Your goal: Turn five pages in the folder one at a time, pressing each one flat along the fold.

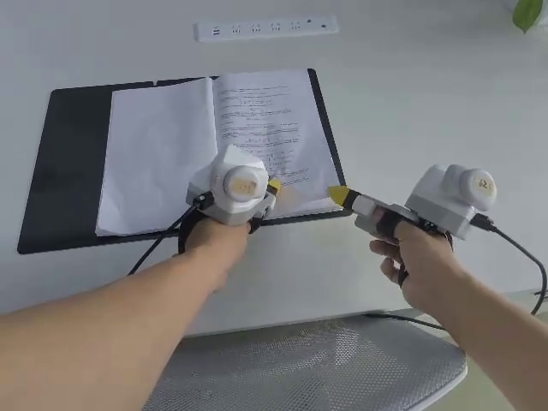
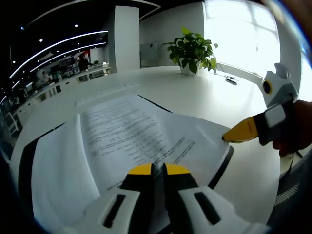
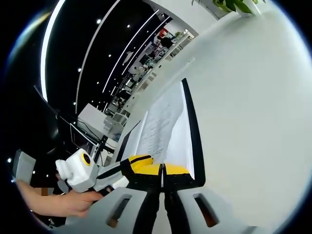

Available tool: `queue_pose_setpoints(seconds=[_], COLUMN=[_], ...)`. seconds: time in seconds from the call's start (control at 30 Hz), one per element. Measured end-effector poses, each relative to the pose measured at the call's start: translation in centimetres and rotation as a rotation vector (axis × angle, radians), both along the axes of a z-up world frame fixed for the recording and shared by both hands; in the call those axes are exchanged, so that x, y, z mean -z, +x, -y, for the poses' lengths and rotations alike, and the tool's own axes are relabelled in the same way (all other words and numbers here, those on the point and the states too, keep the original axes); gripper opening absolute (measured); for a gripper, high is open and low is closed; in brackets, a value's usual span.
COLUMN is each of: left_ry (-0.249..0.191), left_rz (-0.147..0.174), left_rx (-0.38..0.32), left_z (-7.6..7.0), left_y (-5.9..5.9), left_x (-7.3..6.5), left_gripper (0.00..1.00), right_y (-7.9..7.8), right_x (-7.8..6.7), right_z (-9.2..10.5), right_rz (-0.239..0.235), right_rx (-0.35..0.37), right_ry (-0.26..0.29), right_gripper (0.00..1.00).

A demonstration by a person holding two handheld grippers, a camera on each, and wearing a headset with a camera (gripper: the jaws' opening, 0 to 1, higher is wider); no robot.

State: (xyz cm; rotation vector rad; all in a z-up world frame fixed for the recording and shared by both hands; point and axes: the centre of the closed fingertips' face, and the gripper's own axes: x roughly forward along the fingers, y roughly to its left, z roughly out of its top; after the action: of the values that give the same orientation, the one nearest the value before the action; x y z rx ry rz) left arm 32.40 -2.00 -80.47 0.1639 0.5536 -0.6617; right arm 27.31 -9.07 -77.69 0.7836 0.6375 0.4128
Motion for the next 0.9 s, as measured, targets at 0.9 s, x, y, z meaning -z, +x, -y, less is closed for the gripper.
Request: queue_pose_setpoints(seconds=[0.9], left_ry=[-0.011], left_rz=[-0.044], left_rx=[-0.034], left_z=[-4.6], left_y=[-1.6], left_x=[-1.6], left_gripper=[0.10], right_y=[0.5], right_x=[-5.8], right_z=[-3.1], right_rz=[0.163], right_rx=[-0.099], right_ry=[0.024], right_gripper=[0.00])
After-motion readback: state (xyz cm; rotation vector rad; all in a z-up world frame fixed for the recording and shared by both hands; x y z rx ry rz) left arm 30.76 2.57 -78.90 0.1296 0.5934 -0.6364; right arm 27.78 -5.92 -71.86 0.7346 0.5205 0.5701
